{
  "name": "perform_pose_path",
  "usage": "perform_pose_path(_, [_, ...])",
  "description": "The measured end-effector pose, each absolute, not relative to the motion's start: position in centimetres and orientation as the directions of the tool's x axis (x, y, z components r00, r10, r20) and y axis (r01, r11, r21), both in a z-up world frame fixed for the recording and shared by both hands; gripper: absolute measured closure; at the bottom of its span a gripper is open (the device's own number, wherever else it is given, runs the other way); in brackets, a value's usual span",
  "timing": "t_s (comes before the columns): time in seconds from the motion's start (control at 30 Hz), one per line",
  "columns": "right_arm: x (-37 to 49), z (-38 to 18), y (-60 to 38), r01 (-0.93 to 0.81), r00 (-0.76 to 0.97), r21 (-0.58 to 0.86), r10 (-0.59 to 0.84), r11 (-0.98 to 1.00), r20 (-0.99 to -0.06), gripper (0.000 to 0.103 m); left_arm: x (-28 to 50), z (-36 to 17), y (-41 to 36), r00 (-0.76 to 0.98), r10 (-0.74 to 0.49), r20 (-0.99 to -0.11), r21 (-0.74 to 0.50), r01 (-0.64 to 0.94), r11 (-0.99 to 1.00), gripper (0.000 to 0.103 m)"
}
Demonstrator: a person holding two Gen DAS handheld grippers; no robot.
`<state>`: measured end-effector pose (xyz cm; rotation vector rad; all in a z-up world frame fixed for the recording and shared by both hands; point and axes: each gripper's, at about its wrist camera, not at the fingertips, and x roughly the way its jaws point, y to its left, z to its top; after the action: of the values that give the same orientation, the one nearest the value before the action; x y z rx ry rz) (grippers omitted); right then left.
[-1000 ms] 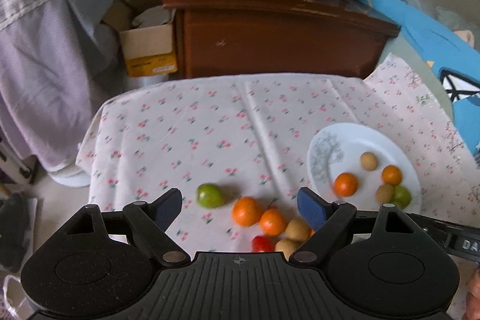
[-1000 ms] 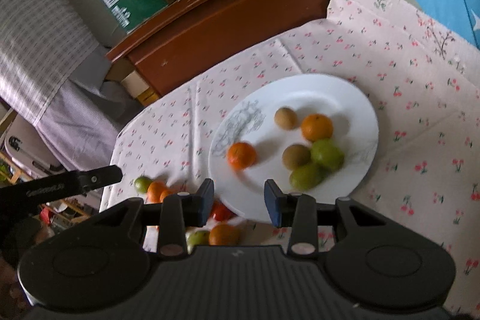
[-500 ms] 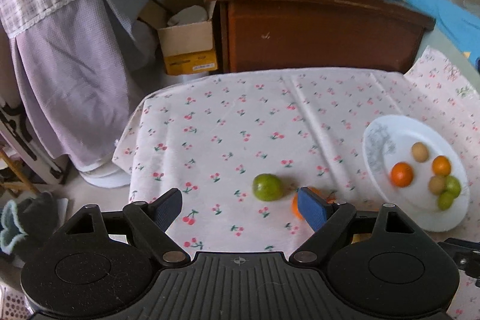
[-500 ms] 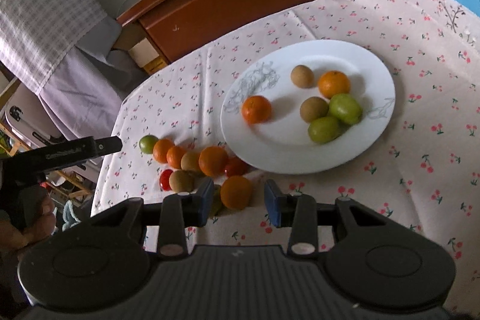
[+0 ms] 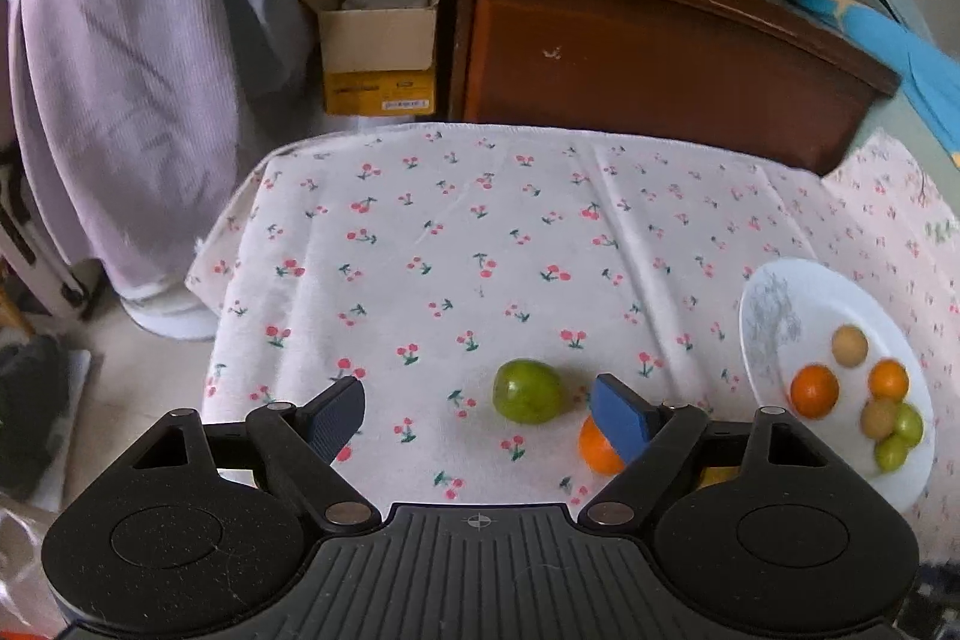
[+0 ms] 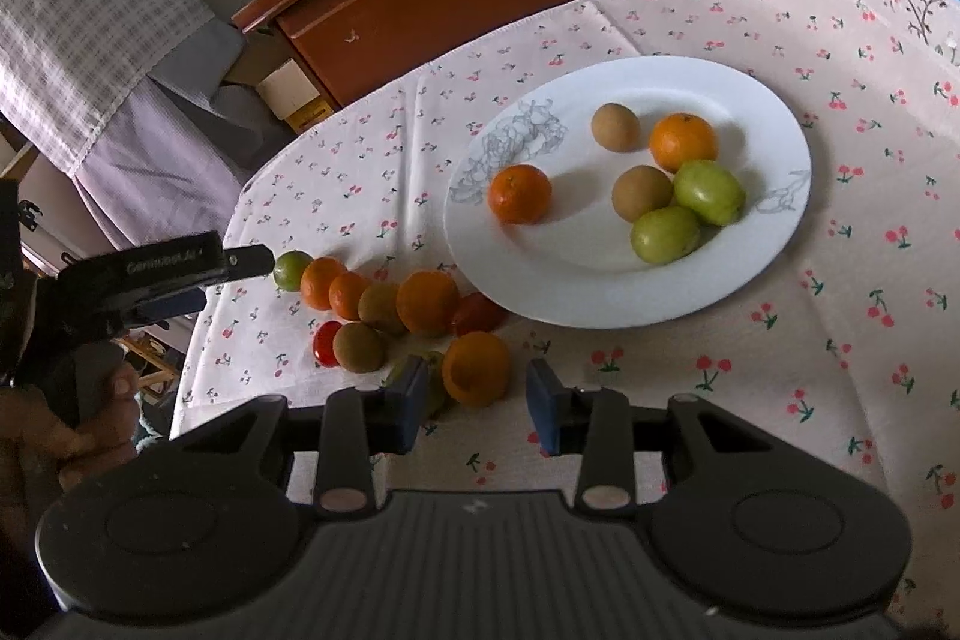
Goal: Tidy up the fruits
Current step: 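Grasp a green lime with the left tool while the right tool grasps a tangerine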
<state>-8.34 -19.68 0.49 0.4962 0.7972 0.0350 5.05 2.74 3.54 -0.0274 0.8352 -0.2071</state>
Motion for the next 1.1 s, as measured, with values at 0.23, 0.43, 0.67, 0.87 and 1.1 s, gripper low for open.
perform_pose_path(0.23, [-7.9, -0.3, -19.8, 0.182, 0.694, 0.448, 0.209, 0.875, -0.689, 0.065, 6.3, 2.5, 1.8, 0.638, -0.176, -0.750, -0.101, 0.152, 0.983, 0.019])
perform_pose_path(0.43, [-7.4, -0.7, -19.7, 0.183, 0.693, 0.457, 0.215, 0.870, -0.688, 0.065, 6.8, 1.8, 1.0, 0.628, -0.169, -0.760, -0.097, 0.148, 0.984, 0.022])
perform_pose_path(0.67, [-7.2, -0.7, -19.2, 0.156, 0.705, 0.449, 0.219, 0.880, -0.675, 0.076, 6.8, 1.4, 0.9, 0.615, -0.210, -0.760, -0.135, 0.167, 0.977, 0.054])
perform_pose_path(0.87, [-7.2, -0.6, -19.2, 0.148, 0.704, 0.436, 0.215, 0.888, -0.677, 0.076, 6.4, 1.0, 0.4, 0.614, -0.204, -0.762, -0.099, 0.201, 0.975, 0.068])
perform_pose_path(1.1, [-7.2, -0.6, -19.2, 0.151, 0.704, 0.437, 0.214, 0.887, -0.677, 0.076, 6.7, 0.8, 0.4, 0.627, -0.189, -0.755, -0.092, 0.184, 0.979, 0.066])
